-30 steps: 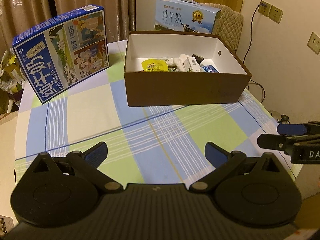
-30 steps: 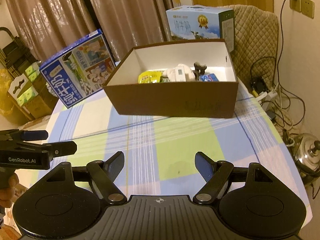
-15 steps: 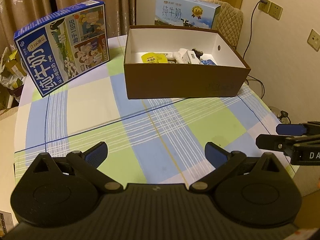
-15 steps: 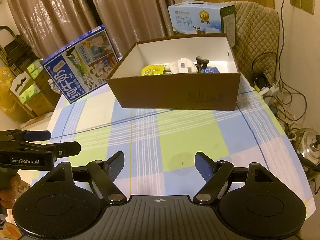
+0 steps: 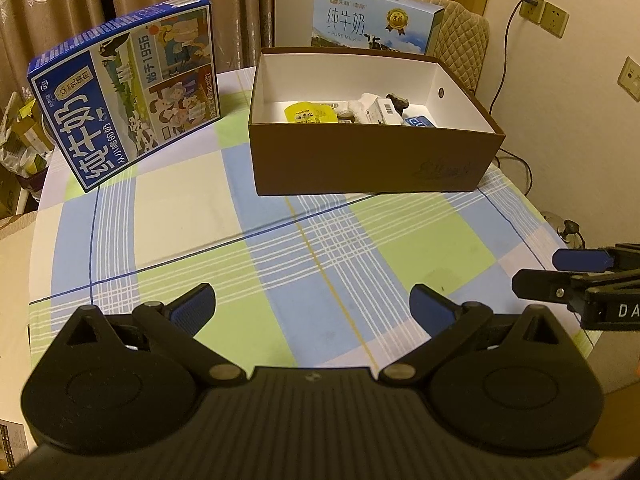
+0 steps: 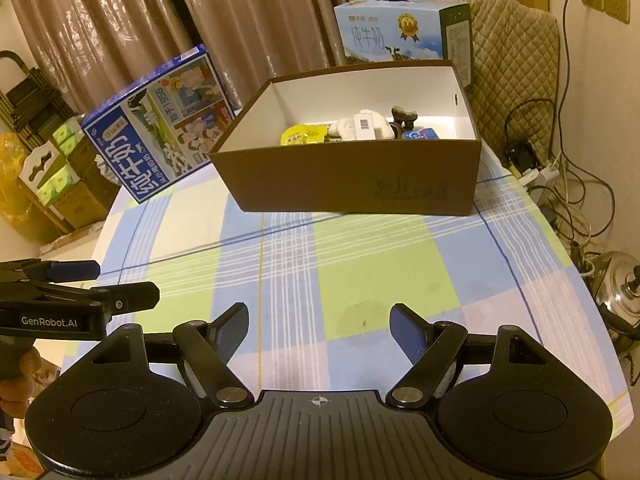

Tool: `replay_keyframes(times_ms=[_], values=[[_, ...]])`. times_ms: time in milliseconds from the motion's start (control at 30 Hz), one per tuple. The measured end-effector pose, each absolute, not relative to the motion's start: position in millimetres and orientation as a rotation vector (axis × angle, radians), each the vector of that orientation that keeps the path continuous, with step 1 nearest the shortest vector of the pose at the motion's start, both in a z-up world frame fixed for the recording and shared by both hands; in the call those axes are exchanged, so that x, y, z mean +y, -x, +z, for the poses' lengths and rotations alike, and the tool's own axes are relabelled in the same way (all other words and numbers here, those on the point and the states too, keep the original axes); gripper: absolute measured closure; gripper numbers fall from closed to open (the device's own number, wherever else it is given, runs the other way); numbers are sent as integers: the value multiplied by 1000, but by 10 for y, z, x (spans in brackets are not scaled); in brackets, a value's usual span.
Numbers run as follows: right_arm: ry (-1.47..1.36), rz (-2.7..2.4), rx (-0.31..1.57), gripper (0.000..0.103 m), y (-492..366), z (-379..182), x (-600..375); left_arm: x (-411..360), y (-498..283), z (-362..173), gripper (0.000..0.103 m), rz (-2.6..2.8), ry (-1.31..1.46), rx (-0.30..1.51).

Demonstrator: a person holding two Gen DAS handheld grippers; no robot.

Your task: Organize objects

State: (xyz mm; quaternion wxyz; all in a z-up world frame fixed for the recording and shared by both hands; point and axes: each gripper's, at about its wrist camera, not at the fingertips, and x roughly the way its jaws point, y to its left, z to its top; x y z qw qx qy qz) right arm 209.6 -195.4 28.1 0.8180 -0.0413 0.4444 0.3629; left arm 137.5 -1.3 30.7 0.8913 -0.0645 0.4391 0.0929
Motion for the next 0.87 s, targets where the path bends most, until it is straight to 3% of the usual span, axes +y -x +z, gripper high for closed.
replay_keyframes(times_ms=[867], values=[[79,760,973,28,-2325,191,-1999,-48,-1640,207,1,185,127,945]])
